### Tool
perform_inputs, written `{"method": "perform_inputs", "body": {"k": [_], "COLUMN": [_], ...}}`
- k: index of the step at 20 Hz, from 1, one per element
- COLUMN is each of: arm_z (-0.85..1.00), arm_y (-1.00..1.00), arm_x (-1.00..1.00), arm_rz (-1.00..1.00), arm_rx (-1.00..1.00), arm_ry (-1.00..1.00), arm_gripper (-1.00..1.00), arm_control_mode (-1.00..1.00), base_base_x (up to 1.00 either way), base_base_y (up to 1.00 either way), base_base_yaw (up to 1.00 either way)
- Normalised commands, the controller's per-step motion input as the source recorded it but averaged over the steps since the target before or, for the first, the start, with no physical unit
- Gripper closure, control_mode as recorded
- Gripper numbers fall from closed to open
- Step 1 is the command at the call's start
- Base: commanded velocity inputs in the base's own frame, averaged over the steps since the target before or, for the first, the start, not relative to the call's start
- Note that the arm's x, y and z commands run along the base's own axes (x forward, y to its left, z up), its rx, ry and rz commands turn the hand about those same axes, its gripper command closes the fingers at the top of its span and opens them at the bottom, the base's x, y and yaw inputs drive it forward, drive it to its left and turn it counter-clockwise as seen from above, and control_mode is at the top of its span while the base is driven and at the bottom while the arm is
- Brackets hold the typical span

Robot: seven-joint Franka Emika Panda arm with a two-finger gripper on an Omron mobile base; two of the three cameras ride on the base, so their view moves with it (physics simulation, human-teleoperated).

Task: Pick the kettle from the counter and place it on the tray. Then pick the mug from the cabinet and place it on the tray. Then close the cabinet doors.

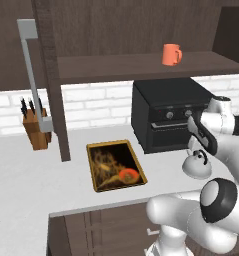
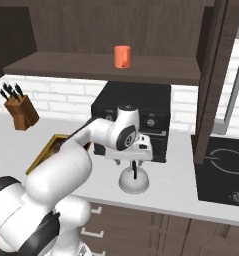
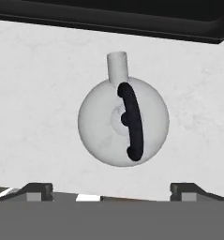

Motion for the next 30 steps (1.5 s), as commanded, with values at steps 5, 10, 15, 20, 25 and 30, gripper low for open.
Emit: {"method": "perform_inputs", "body": {"k": [5,10,15,20,25,30], "arm_z": [-0.28,-0.11,-0.18,-0.15,-0.08,-0.01], "arm_y": [-0.18,-0.11,-0.01,-0.03,-0.05,0.0], "arm_x": [0.37,0.2,0.26,0.21,-0.07,-0.21], "arm_rz": [0.0,0.0,0.0,0.0,0.0,-0.01], "arm_rx": [0.0,0.0,0.0,0.0,0.0,-0.02], "arm_ry": [0.0,0.0,0.0,0.0,0.0,0.0], "arm_gripper": [-1.0,-1.0,-1.0,-1.0,-1.0,-1.0], "arm_control_mode": [-1.0,-1.0,-1.0,-1.0,-1.0,-1.0], "base_base_x": [0.0,0.0,0.0,0.0,0.0,0.0], "base_base_y": [0.0,0.0,0.0,0.0,0.0,0.0], "base_base_yaw": [0.0,0.0,0.0,0.0,0.0,0.0]}}
